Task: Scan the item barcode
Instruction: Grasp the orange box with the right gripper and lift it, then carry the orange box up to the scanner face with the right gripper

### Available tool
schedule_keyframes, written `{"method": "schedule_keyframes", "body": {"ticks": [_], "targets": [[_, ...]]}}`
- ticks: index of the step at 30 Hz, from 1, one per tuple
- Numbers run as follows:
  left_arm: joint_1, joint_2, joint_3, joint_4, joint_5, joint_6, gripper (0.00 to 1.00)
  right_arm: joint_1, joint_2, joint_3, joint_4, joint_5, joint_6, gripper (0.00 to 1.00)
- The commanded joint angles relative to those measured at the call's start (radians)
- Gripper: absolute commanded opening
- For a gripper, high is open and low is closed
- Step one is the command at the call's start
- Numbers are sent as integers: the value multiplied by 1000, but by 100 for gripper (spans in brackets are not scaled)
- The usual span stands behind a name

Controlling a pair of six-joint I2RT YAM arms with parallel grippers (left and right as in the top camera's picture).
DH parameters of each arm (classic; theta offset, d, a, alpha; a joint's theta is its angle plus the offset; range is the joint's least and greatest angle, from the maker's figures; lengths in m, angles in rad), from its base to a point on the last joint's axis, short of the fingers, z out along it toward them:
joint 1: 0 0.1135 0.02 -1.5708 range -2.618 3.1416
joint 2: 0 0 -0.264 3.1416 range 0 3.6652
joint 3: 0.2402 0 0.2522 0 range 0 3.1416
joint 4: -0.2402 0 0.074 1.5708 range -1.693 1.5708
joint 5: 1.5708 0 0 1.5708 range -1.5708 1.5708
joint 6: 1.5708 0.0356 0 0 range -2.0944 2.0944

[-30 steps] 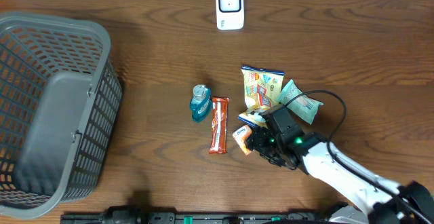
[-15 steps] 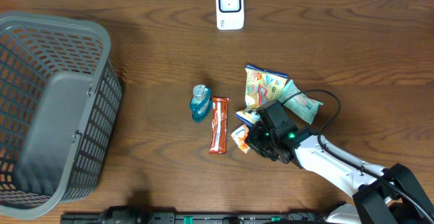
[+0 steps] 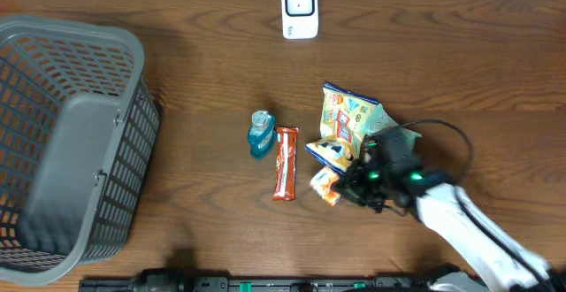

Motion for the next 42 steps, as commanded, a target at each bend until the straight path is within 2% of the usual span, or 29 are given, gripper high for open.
{"method": "schedule_keyframes", "body": {"ticks": [1, 6, 13, 19, 29, 31, 42], "targets": [[5, -1, -3, 6, 2, 8, 99, -118, -169, 2, -59, -262, -80, 1], [5, -2, -47, 33, 2, 3, 99, -251, -363, 2, -134, -535, -71, 1], [5, -2, -76, 37, 2, -44, 99, -284, -463, 2, -263, -840, 109, 1], [5, -2, -76, 37, 2, -44, 99, -284, -468, 2, -296, -937, 223, 1], [5, -2, -76, 37, 2, -44, 99, -284, -468, 2, -295, -950, 225, 1], [5, -2, -76, 37, 2, -44, 99, -284, -468, 2, -295, -940, 225, 1], [5, -2, -76, 36, 2, -44, 99, -284, -468, 2, -274, -232, 209, 1]]}}
